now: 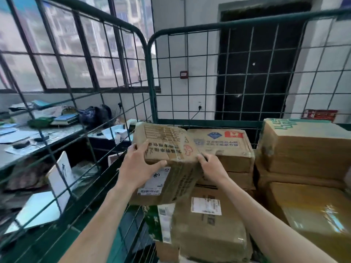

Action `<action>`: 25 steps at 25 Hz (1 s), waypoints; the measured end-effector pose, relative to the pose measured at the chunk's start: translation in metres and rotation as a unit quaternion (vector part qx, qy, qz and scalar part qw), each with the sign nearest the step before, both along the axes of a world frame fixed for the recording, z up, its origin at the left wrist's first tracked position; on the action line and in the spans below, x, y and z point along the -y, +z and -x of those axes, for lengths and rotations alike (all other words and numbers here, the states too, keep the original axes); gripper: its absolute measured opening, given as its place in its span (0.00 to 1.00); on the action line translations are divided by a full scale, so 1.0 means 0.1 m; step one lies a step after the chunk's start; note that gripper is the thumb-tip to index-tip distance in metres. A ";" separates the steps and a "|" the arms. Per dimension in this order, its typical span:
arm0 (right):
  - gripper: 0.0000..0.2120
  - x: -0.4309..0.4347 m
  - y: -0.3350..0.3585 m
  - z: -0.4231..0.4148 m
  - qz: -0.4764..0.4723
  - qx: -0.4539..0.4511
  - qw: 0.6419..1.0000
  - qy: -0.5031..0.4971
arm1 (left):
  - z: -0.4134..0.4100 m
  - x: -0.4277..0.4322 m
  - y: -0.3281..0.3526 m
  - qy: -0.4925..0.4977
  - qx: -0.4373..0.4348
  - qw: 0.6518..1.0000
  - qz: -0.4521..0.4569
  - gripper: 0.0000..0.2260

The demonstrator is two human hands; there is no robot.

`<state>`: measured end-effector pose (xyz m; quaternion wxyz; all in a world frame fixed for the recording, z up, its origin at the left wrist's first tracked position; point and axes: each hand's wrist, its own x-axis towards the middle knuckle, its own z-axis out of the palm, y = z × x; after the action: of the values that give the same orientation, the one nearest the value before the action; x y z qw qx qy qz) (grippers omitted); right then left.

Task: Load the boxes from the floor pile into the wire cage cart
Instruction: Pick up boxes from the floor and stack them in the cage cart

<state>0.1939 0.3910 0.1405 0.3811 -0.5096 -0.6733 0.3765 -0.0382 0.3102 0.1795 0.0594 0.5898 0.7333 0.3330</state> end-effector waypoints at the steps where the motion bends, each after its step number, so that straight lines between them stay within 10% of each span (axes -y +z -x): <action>1: 0.17 -0.02 -0.02 0.00 0.007 0.007 1.000 -0.010 | 0.01 -0.07 -0.01 -0.017 -0.008 1.000 0.011 0.46; 8: 0.18 0.02 0.06 0.25 -0.016 0.029 0.999 -0.039 | 0.36 -0.35 0.18 -0.093 0.055 0.994 0.002 0.38; 17: 0.25 0.11 0.19 0.79 -0.090 0.139 0.986 0.010 | 0.60 -0.32 -0.16 0.053 -0.026 0.998 0.013 0.16; 25: 0.26 0.12 0.06 0.71 -0.142 0.188 0.972 0.004 | 0.57 -0.49 -0.23 0.013 -0.037 0.999 0.031 0.32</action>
<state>0.1230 0.3788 0.1468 0.3146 -0.5089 -0.7817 0.1762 -0.0949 0.3592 0.1569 0.0461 0.5902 0.7526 0.2884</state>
